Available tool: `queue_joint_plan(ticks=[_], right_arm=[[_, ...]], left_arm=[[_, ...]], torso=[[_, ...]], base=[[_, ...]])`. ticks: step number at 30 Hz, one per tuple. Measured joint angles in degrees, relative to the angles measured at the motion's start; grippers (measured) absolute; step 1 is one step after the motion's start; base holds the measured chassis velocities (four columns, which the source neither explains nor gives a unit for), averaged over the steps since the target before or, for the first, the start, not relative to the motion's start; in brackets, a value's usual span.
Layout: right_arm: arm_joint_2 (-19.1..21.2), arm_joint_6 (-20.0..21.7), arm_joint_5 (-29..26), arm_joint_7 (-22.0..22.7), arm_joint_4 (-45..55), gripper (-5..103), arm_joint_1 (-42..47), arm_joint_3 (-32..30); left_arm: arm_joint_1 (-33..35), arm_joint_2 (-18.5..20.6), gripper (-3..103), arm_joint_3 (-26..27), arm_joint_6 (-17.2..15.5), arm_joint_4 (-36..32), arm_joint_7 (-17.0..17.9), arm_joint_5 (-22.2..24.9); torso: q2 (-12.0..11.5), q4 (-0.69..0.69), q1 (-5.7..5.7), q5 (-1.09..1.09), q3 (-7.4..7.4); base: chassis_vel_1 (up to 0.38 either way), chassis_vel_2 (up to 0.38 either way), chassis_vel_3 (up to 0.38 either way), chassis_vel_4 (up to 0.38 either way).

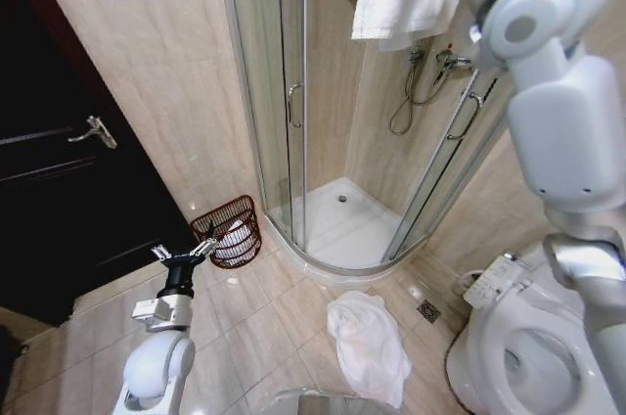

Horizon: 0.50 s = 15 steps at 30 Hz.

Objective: Discard the used towel into the hamper.

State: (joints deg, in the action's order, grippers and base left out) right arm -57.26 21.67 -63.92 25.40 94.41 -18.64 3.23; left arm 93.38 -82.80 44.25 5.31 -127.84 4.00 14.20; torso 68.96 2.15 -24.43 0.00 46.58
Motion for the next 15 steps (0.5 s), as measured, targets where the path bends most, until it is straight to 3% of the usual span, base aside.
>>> queue_joint_plan(ticks=[11,15], right_arm=[[-1.22,-0.96,3.57,-3.35,-6.31,98,-0.91,0.91],[-1.09,-1.32,3.36,-4.79,-6.82,77,-0.83,0.91]], left_arm=[[0.45,-0.48,100,-0.14,0.12,-0.82,-0.04,-0.09],[0.92,-0.66,100,0.13,0.49,-1.24,-0.04,-0.14]], torso=[[-0.02,0.0,0.01,0.0,-0.01],[-0.02,0.0,0.01,0.0,-0.02]], base=[[0.0,0.0,0.0,0.0],[0.0,0.0,0.0,0.0]])
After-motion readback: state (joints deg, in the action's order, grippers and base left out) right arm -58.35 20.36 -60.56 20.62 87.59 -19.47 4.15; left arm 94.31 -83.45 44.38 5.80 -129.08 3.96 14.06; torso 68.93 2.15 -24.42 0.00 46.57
